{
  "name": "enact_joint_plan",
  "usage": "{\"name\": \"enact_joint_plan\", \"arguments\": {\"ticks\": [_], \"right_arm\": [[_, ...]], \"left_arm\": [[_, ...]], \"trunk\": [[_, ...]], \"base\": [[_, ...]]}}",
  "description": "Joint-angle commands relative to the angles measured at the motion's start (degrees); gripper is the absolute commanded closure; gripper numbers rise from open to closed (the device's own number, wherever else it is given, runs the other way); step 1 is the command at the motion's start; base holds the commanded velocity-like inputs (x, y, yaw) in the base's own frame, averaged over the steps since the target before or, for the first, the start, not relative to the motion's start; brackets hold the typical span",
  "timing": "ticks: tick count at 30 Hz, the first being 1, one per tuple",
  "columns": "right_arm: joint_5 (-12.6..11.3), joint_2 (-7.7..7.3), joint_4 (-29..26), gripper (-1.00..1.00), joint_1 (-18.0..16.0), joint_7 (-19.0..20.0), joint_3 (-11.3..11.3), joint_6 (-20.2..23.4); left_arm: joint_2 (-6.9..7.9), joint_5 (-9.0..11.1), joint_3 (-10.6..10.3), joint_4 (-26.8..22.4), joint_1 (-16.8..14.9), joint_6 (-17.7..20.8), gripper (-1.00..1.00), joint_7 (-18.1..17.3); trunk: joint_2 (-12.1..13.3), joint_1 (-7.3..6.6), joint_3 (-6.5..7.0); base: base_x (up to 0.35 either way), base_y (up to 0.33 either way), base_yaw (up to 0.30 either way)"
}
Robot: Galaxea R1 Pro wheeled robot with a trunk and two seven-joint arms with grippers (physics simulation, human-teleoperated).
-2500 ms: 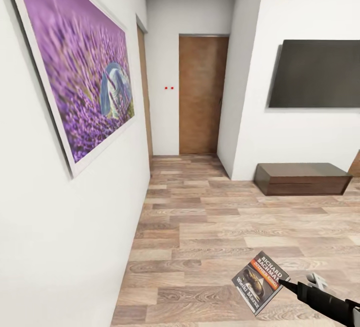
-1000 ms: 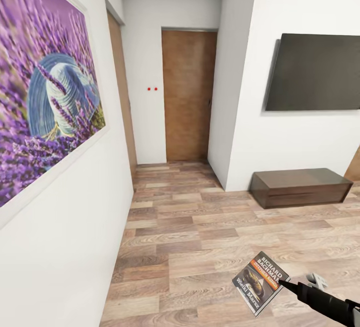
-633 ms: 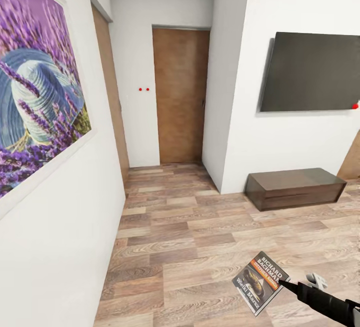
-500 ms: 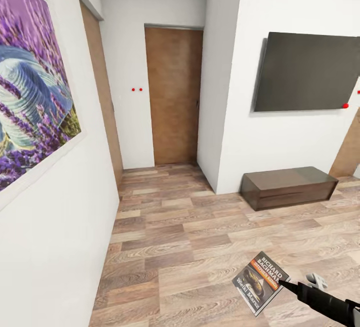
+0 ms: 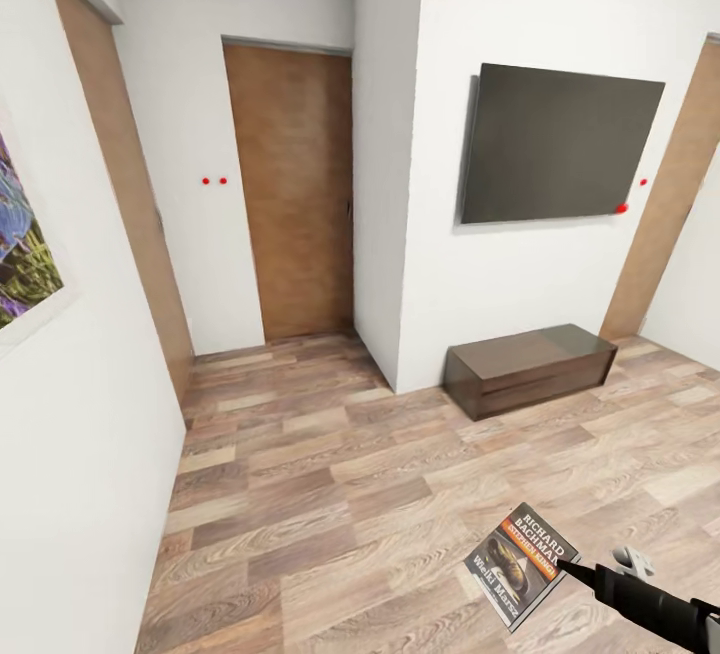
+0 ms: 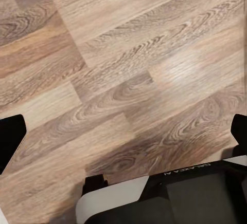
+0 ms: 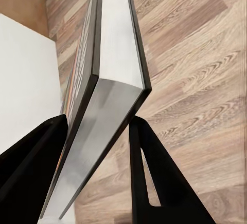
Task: In the bedroom, move the book from the bed onto either nightstand, and place the two sandals side by side next to the bed.
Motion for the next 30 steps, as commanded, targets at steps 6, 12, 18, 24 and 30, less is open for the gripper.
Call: {"name": "enact_joint_plan", "arguments": {"ticks": [6, 12, 18, 24, 30], "right_arm": [[-0.6, 0.03, 0.1, 1.00, -0.1, 0.3, 0.0, 0.6], [-0.6, 0.03, 0.1, 1.00, -0.1, 0.3, 0.0, 0.6], [-0.6, 0.03, 0.1, 1.00, -0.1, 0.3, 0.0, 0.6], [-0.6, 0.03, 0.1, 1.00, -0.1, 0.3, 0.0, 0.6], [-0.6, 0.03, 0.1, 1.00, -0.1, 0.4, 0.0, 0.6]], "left_arm": [[0.01, -0.4, -0.2, 0.0, 0.0, -0.3, -1.00, 0.1], [0.01, -0.4, -0.2, 0.0, 0.0, -0.3, -1.00, 0.1], [0.01, -0.4, -0.2, 0.0, 0.0, -0.3, -1.00, 0.1], [0.01, -0.4, -0.2, 0.0, 0.0, -0.3, -1.00, 0.1], [0.01, -0.4, -0.2, 0.0, 0.0, -0.3, -1.00, 0.1]], "trunk": [[-0.1, 0.06, -0.07], [-0.1, 0.06, -0.07], [-0.1, 0.06, -0.07], [-0.1, 0.06, -0.07], [-0.1, 0.06, -0.07]], "base": [[0.311, 0.000, -0.276], [0.311, 0.000, -0.268], [0.311, 0.000, -0.167], [0.311, 0.000, -0.020], [0.304, 0.000, -0.103]]}}
